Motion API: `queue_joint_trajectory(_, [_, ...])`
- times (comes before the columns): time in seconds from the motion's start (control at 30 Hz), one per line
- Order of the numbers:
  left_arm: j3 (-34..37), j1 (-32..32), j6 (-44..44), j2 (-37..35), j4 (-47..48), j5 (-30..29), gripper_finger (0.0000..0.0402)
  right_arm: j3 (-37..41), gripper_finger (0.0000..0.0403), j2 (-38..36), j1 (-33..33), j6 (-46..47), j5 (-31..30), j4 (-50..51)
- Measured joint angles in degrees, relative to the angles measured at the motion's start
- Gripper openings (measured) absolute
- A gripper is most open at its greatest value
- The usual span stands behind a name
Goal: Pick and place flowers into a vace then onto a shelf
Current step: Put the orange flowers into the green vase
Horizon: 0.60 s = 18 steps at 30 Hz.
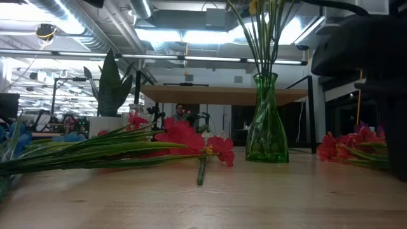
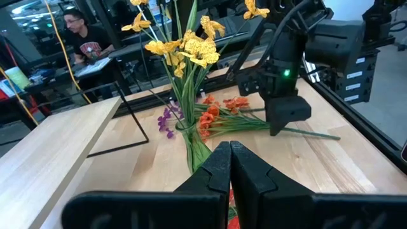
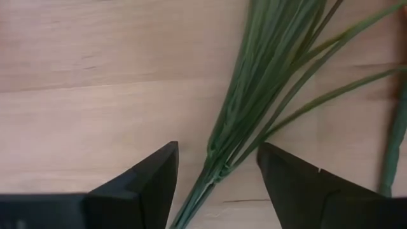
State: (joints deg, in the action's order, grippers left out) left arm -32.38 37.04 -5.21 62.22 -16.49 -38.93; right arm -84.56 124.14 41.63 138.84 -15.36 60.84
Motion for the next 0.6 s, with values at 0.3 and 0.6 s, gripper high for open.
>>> queue_joint_trajectory(0.3, [0.0, 0.0, 0.0, 0.0, 0.0, 3.5, 0.0004, 0.7, 0.019, 0.0, -0.2, -1.1, 0.3, 10.0])
queue_joint_trajectory(0.6, [0.0, 0.0, 0.0, 0.0, 0.0, 4.5, 0.0004, 0.7, 0.0132, -0.2, -0.3, -2.9, 0.5, 10.9])
